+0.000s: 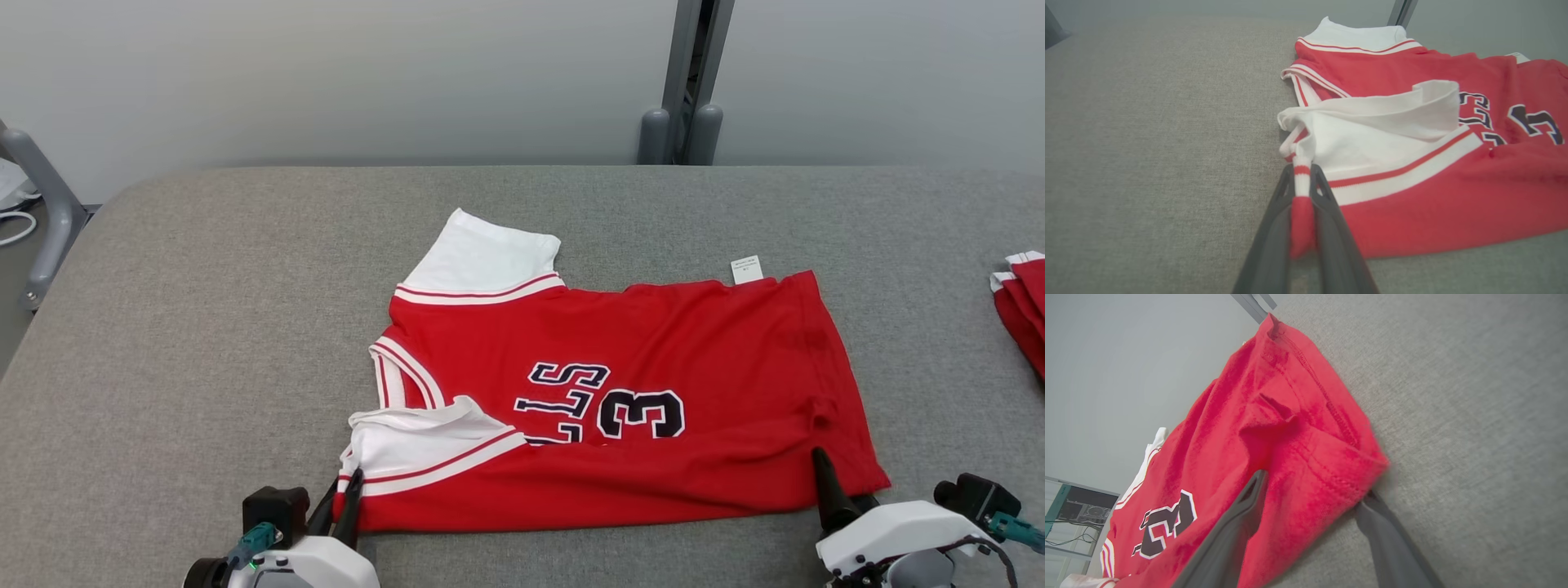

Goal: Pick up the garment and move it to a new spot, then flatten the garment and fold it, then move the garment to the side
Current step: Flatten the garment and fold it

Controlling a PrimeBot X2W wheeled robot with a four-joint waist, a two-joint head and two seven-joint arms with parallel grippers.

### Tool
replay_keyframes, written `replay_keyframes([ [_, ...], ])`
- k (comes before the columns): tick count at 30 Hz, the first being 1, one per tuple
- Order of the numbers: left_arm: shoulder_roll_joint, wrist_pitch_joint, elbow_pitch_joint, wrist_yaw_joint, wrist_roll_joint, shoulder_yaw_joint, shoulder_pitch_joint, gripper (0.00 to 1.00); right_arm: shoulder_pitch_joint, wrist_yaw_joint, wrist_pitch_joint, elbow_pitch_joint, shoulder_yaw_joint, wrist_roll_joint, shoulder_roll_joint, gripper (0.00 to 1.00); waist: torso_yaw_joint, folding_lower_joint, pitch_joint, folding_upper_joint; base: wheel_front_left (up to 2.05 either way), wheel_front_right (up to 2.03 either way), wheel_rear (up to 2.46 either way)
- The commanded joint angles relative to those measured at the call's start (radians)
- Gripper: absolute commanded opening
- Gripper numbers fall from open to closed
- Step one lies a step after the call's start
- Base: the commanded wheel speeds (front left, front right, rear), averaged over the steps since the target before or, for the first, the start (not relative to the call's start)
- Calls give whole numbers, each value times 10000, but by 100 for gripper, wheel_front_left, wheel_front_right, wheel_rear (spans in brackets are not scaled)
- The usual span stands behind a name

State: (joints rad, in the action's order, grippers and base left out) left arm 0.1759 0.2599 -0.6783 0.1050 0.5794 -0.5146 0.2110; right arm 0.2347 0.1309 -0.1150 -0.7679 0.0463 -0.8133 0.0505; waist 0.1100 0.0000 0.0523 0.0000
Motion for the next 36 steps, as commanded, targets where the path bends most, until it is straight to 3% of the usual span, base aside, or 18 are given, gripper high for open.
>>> replay_keyframes([
  [1, 108, 17, 58, 68, -88, 7, 39, 0, 90, -5, -77, -164, 130, -118, 17, 100, -3, 0, 11, 0, 0, 0, 0],
  [2, 126, 11, 80, 98, -97, -3, 38, 0, 142, -5, -128, -219, 177, -170, 15, 87, -7, 0, 9, 0, 0, 0, 0],
  [3, 147, 7, 96, 112, -93, -9, 41, 0, 185, -5, -184, -295, 205, -193, 18, 45, -14, 0, 5, 0, 0, 0, 0],
  [4, 172, 7, 102, 143, -91, -7, 45, 0, 218, -5, -256, -353, 254, -216, 31, 14, -24, 0, -2, 0, 0, 0, 0],
  [5, 193, 7, 106, 159, -86, -3, 43, 0, 235, -5, -305, -405, 292, -245, 68, 0, -35, 0, -14, 0, 0, 0, 0],
  [21, 687, -643, 349, 149, -6, -274, -511, 0, -631, -7, -1052, 171, 772, -969, 507, 0, -393, 0, -446, 0, 0, 0, 0],
  [36, 1671, -2054, 2140, 355, 91, -639, -1777, 0, -1784, -8, -1014, 1156, 569, -1183, 898, 0, -610, 0, -702, 0, 0, 0, 0],
])
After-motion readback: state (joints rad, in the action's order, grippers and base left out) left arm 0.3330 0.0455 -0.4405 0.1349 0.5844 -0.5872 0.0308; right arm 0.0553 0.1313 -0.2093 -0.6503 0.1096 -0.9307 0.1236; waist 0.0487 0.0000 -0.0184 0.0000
